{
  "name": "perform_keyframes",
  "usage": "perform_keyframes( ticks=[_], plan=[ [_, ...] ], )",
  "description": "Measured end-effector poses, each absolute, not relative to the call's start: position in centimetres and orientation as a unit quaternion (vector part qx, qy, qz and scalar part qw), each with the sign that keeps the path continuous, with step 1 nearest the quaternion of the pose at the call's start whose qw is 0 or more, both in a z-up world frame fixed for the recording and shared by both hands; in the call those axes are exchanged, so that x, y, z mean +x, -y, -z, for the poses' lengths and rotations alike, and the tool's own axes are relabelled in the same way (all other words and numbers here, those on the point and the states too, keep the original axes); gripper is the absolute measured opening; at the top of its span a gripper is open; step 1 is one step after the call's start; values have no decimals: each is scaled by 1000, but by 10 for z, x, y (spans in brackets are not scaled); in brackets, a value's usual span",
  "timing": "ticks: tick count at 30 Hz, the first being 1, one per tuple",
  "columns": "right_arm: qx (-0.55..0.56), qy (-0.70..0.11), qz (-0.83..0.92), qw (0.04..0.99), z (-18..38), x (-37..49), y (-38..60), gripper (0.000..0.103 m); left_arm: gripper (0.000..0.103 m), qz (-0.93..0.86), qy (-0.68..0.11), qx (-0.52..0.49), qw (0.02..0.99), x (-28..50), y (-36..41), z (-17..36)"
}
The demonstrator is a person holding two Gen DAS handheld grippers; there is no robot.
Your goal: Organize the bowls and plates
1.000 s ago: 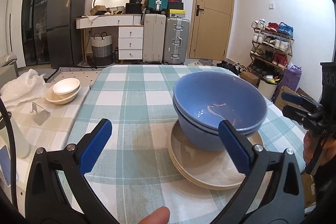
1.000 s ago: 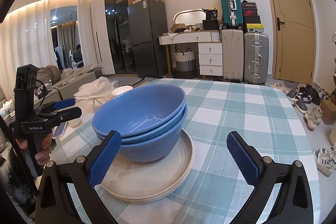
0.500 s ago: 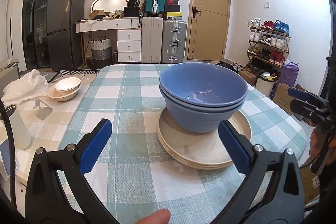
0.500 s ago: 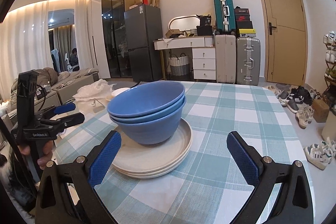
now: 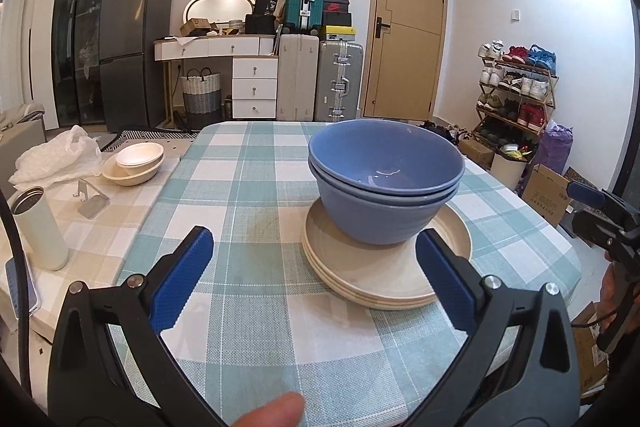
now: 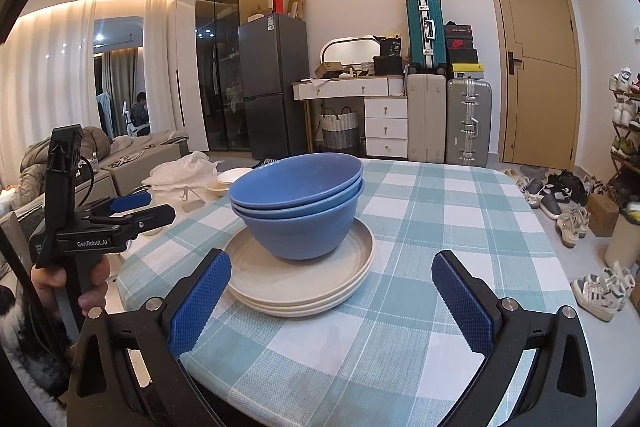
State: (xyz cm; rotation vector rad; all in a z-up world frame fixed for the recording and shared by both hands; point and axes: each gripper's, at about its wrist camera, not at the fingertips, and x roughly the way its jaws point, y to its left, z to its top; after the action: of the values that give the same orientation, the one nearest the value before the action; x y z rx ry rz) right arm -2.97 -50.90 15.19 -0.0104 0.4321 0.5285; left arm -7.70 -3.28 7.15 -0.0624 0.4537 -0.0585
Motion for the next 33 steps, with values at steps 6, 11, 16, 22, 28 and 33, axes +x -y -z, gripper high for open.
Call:
perform_keyframes(
  ticks=[6,11,16,22,28,33],
  plan=[
    [8,-213,-256,943,-148,-38,514,102,101,34,-220,-12,975,-85,46,-75],
    [7,-209,-257,943,-148,-38,514,102,101,37,-217,2,976,-91,55,-77],
    [5,-207,-259,943,-146,-40,512,103,101,37,-216,3,976,-96,59,-78],
    [5,-209,-264,942,-144,-39,510,103,101,37,-216,3,976,-96,59,-78],
    [6,-208,-265,942,-144,-38,508,103,101,32,-216,1,976,-95,57,-79],
    [6,-205,-268,942,-143,-41,507,103,101,31,-216,1,976,-96,56,-79]
  ],
)
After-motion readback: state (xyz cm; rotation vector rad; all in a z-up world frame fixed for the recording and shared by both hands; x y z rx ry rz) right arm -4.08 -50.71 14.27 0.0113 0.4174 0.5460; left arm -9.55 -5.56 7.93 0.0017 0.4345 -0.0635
